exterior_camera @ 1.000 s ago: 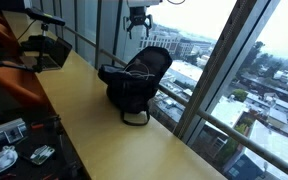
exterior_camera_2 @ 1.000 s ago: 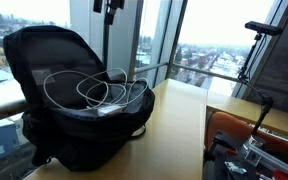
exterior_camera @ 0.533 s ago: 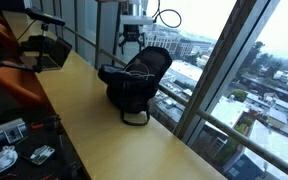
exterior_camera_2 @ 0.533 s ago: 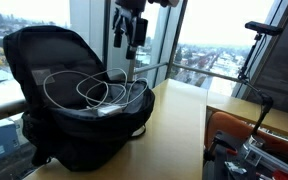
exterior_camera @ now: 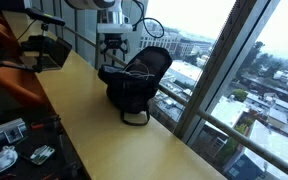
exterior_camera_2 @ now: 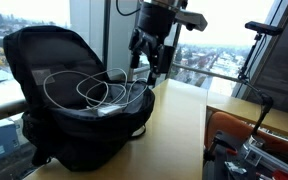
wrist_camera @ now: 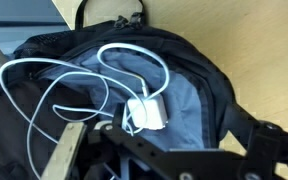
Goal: Put the white charger in the black bag and then lay the bag on the table
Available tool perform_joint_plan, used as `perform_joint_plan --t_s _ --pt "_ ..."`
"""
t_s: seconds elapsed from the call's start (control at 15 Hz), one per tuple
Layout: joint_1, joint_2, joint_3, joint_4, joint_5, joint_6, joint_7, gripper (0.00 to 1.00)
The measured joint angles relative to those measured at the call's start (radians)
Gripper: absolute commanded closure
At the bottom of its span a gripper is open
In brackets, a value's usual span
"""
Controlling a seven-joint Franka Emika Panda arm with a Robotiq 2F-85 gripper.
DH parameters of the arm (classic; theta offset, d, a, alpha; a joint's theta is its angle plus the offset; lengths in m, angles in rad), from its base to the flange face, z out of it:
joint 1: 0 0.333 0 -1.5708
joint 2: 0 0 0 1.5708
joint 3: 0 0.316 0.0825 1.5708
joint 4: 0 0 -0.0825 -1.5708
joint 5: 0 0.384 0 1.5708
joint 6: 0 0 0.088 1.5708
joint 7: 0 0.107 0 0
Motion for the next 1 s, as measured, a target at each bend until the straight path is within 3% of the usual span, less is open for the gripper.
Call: perform_joint_plan --t_s 0.73,1.0 --pt "0.061 -0.377 0.027 -0.676 0.016 0.337 0.119 0.00" --pt "0.093 -0.503 0.028 -0.810 -0.032 0.422 0.120 0.00"
